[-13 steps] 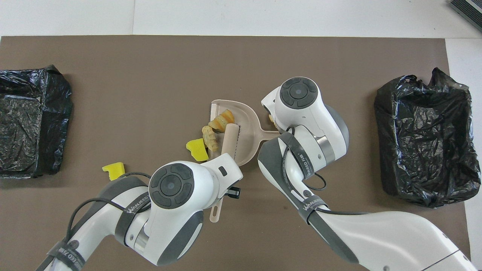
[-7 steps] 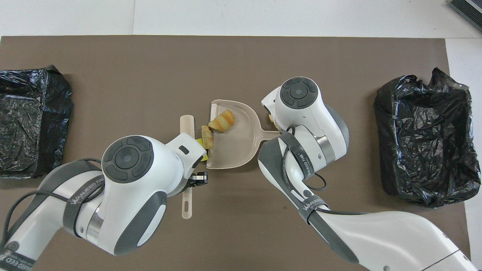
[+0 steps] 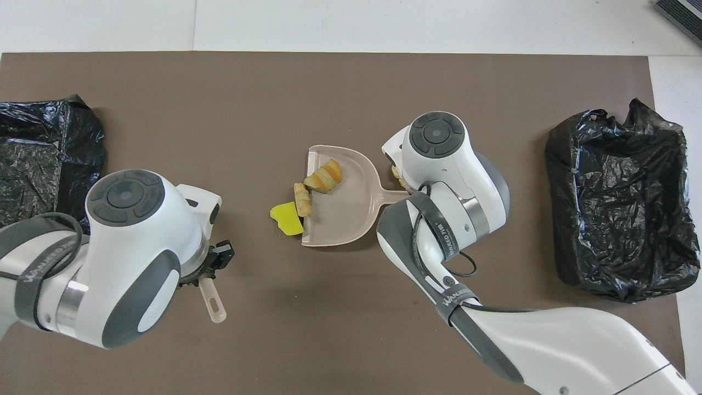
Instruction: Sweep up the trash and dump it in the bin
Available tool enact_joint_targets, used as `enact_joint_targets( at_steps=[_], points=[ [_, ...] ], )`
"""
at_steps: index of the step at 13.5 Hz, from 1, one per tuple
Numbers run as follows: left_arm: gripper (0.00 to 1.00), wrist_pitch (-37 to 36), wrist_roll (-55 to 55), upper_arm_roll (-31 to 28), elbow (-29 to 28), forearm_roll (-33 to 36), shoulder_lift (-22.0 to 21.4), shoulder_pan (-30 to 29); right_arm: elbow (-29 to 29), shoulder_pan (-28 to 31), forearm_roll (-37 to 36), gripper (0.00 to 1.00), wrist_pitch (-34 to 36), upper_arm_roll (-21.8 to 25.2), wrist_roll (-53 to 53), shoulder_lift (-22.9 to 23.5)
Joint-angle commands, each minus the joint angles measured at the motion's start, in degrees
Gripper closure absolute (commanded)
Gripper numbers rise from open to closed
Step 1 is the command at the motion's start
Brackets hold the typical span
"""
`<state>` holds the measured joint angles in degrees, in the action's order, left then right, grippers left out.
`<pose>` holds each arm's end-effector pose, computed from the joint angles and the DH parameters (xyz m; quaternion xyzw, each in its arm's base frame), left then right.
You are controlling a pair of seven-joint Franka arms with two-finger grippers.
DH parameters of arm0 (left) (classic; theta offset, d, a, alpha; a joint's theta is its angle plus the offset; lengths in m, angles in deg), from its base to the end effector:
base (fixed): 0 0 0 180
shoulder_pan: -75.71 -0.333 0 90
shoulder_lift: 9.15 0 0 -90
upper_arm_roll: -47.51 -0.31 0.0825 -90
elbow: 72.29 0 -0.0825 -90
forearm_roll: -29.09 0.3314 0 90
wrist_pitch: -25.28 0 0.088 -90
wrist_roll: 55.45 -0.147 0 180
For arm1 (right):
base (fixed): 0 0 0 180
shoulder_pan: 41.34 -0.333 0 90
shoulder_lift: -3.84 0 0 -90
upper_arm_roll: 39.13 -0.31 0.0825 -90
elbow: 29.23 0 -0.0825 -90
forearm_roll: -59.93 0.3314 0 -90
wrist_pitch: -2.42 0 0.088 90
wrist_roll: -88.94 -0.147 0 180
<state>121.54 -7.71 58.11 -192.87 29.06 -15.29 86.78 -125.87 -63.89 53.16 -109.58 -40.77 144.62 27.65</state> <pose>0.3922 -0.1573 0.4201 -0.9613 -0.2248 0.1253 0.0982 0.5473 0.2310 0.3287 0.7474 0.6587 -0.0834 0.0254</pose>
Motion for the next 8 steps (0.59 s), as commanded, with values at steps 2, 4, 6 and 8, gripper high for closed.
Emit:
enact_joint_targets(
  at_steps=[2, 4, 6, 8],
  points=[
    [1.00, -1.9, 2.1, 0.7, -9.7, 1.1, -7.7, -6.1, -2.0, 0.9, -1.0, 1.00, -0.9, -0.4, 2.4, -1.3],
    [1.00, 1.4, 1.4, 0.8, -18.0, 1.1, -13.4, -6.2, -2.0, 1.0, -1.0, 1.00, -0.9, -0.4, 2.5, -1.3],
    [1.00, 5.7, 1.1, 1.0, -24.1, 1.1, -13.5, -5.6, -2.1, 0.9, -1.0, 1.00, -1.0, -0.4, 2.5, -1.3],
    [1.00, 11.3, -0.8, 1.1, -26.1, 0.8, -12.2, -5.5, -2.1, 1.0, -1.0, 1.00, -1.0, -0.4, 2.5, -1.3]
  ],
)
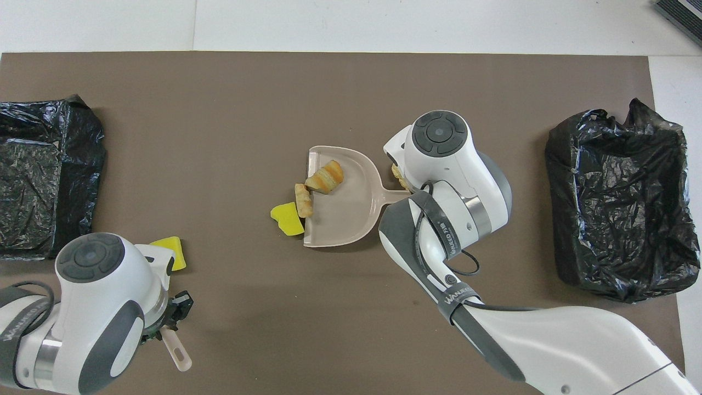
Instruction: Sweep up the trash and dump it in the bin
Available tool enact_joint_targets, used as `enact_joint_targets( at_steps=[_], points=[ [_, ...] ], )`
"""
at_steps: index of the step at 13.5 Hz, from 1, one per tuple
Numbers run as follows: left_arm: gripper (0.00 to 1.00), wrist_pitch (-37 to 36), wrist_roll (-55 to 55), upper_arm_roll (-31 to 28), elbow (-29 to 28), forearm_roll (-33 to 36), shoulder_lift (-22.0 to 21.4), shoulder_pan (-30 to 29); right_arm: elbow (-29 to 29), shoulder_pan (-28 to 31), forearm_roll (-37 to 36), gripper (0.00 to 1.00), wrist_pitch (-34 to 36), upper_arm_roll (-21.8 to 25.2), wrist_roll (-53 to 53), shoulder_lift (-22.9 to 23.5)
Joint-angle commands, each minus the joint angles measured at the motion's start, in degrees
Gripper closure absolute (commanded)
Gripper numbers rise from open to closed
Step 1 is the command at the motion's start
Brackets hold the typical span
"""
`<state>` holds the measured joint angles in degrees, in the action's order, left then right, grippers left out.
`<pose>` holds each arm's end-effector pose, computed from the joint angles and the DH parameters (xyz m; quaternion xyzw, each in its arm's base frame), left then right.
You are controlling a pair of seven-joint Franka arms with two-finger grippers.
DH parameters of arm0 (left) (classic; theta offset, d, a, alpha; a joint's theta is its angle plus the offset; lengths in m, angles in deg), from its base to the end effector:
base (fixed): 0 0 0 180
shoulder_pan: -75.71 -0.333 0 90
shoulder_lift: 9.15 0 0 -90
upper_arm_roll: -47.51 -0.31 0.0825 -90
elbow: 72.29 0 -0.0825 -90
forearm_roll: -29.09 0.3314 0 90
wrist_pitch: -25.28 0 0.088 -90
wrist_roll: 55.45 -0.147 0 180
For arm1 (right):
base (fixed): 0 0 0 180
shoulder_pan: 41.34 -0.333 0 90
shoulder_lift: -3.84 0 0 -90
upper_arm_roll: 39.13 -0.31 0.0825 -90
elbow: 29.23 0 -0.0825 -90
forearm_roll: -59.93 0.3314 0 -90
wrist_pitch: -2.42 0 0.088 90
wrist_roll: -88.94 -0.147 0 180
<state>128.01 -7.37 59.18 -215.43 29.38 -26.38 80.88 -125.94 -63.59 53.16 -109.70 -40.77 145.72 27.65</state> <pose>0.3136 -0.0925 0.3543 -0.9398 -0.2725 0.1555 0.1353 0.5485 0.2281 0.3284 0.7427 0.6640 -0.0833 0.0245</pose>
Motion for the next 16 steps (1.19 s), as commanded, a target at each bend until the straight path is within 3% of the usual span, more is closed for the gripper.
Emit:
enact_joint_targets(
  at_steps=[1, 4, 8, 12, 16],
  points=[
    [1.00, 5.9, -2.1, 0.1, -2.8, 0.1, 0.2, 1.0, -2.0, 0.6, -1.0, 1.00, -0.9, -0.4, 1.4, -1.3],
    [1.00, 10.7, -10.0, 0.0, -1.2, -2.5, 2.4, 2.1, -2.1, 0.6, -1.0, 1.00, -0.9, -0.4, 1.3, -1.3],
    [1.00, 13.9, -15.1, 0.2, 5.8, -4.2, 9.5, 6.0, -2.2, 0.6, -1.0, 1.00, -1.1, -0.4, 1.2, -1.3],
    [1.00, 19.3, -17.6, 0.2, 11.2, -8.0, 17.5, 14.4, -2.2, 0.7, -1.0, 1.00, -1.1, -0.4, 1.2, -1.3],
    [1.00, 25.6, -17.1, 0.4, 14.5, -12.4, 19.3, 20.9, -2.3, 0.7, -1.0, 1.00, -1.1, -0.4, 1.1, -1.4]
  ],
)
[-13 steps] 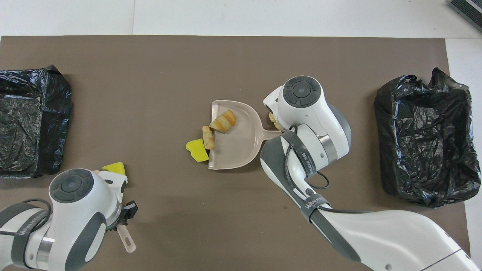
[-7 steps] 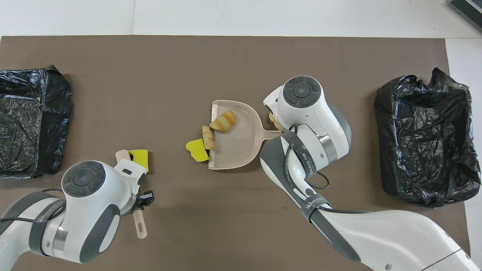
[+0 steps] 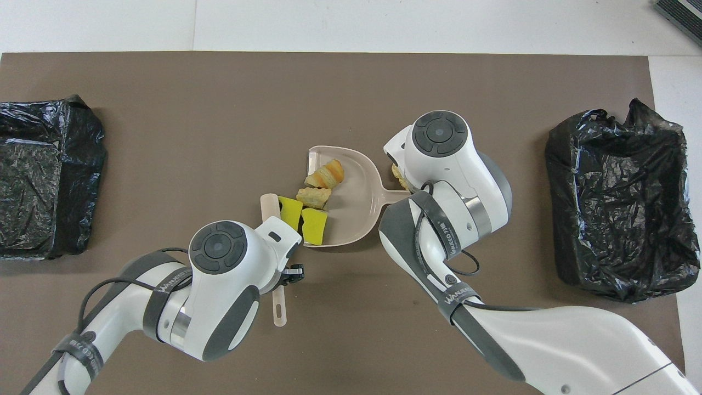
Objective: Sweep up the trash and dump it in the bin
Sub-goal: 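Sweep the last sponge piece into the dustpan with the left gripper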
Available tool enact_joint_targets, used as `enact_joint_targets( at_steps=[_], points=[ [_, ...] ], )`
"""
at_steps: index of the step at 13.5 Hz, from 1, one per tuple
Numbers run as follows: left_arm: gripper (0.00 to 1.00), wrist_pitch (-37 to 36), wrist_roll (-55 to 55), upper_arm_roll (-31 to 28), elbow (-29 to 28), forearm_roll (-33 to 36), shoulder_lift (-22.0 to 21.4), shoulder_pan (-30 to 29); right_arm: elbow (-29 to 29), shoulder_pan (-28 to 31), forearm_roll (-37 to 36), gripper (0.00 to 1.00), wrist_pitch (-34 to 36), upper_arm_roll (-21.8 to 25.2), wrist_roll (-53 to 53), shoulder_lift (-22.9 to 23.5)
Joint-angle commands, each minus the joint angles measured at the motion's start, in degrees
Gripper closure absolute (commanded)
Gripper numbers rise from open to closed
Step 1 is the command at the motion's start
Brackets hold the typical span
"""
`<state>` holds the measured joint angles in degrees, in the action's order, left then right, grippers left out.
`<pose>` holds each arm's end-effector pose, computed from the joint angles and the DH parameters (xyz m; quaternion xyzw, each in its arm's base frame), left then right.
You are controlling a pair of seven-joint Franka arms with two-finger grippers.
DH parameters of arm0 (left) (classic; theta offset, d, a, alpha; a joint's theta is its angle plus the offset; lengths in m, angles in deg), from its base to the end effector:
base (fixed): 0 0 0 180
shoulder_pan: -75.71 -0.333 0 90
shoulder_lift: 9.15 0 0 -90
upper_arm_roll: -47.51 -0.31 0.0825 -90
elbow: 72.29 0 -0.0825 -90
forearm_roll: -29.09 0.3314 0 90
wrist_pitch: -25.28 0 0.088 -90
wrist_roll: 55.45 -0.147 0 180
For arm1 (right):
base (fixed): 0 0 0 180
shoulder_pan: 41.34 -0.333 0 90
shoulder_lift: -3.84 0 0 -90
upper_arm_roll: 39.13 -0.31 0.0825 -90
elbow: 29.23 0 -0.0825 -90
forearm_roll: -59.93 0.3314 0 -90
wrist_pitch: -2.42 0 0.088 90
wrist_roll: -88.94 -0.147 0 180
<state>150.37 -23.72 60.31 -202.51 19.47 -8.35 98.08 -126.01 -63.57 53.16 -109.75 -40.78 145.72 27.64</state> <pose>0.3726 -0.2768 0.3322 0.9962 0.0217 -0.0802 0.0280 0.5484 0.2280 0.3281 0.7427 0.6639 -0.0834 0.0244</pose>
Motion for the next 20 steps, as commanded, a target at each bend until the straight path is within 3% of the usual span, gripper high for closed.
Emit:
enact_joint_targets(
  at_steps=[1, 4, 11, 16, 20],
  points=[
    [1.00, 5.1, 0.0, -0.8, 1.8, -3.0, 1.7, 5.7, -2.2, 0.7, -1.0, 1.00, -1.0, -0.4, 1.1, -1.4],
    [1.00, 4.4, 0.9, -0.9, 2.5, -3.4, 2.3, 6.8, -2.2, 0.7, -1.0, 1.00, -0.9, -0.4, 1.1, -1.4],
    [1.00, -6.1, 1.4, -1.5, 2.3, 1.2, 1.9, 0.3, -2.3, 0.7, -0.7, 1.00, -0.9, -0.4, 0.8, -1.4],
    [1.00, -8.5, 1.8, -1.6, 2.9, 2.2, 1.1, -2.1, -1.5, 1.8, 0.3, 1.00, -0.4, -0.4, -0.6, -1.4],
    [1.00, -10.6, 1.6, -1.5, 5.5, 2.2, -1.1, -4.3, -1.1, 5.1, 2.6, 1.00, 1.9, -0.4, -0.8, -6.3]
  ],
)
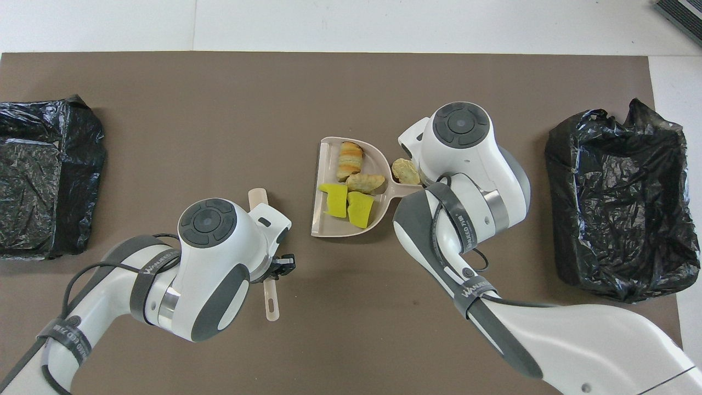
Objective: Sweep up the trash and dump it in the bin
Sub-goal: 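Carry the dustpan over the nearby black trash bag with the right gripper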
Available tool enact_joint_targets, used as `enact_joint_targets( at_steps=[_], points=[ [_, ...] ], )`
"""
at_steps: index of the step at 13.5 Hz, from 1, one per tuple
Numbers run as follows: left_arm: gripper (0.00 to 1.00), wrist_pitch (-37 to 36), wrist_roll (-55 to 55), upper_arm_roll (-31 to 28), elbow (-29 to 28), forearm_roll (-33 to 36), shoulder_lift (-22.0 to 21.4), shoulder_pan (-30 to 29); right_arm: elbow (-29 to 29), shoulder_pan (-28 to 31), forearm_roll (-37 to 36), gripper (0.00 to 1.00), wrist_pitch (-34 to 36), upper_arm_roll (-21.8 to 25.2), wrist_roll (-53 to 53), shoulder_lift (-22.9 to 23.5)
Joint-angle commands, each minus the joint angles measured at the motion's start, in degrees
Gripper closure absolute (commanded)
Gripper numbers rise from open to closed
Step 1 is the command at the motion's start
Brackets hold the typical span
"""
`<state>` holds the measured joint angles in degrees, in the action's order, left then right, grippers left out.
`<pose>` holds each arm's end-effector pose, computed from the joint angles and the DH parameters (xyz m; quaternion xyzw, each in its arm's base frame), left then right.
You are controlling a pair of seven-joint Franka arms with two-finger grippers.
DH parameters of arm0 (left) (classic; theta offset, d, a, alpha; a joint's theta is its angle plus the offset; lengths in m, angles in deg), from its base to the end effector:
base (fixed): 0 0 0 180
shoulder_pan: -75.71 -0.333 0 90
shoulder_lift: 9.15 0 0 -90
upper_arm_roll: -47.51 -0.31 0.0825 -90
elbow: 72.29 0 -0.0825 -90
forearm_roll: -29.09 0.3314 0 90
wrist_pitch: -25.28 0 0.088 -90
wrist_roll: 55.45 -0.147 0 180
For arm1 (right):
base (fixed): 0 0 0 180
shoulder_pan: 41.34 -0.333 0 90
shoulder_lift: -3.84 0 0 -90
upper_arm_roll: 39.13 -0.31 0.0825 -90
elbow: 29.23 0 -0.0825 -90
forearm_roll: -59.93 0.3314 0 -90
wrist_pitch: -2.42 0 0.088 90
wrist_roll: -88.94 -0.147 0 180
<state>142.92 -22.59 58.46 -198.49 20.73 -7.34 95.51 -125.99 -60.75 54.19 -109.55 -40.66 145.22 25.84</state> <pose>0.3929 -0.2488 0.3418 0.9922 0.0575 -0.1103 0.0072 0.5581 0.2011 0.3464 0.7663 0.6385 -0.0684 0.0204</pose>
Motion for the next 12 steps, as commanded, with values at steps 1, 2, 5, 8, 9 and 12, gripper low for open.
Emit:
enact_joint_targets(
  at_steps=[1, 2, 5, 8, 9, 12],
  points=[
    [1.00, -4.1, 0.5, 0.4, 1.6, 1.0, -3.1, -1.7, -1.2, 3.5, 1.7, 1.00, 2.5, -0.5, 0.1, -6.0],
    [1.00, -4.5, 0.6, 0.4, 1.5, 1.0, -3.9, -1.7, -1.2, 4.8, 1.7, 1.00, 3.7, -0.5, 0.3, -7.3],
    [1.00, -4.6, 1.0, 0.6, 1.3, 1.0, -4.4, -1.3, -1.1, 8.8, 3.0, 1.00, 6.4, -0.5, 4.2, -10.6],
    [1.00, -3.0, 6.4, 0.9, -0.9, 0.7, -6.4, 2.9, -0.4, 15.7, 3.2, 1.00, 11.1, -0.2, 9.4, -14.8],
    [1.00, -1.6, 8.6, 0.9, -2.0, 0.4, -7.3, 5.1, -0.1, 18.2, 3.2, 1.00, 13.3, -0.1, 11.5, -16.3],
    [1.00, 1.3, 11.5, 1.0, -6.7, -4.9, -9.5, 10.9, 1.0, 29.1, 3.0, 1.00, 15.6, 0.3, 21.7, -17.4]
  ],
)
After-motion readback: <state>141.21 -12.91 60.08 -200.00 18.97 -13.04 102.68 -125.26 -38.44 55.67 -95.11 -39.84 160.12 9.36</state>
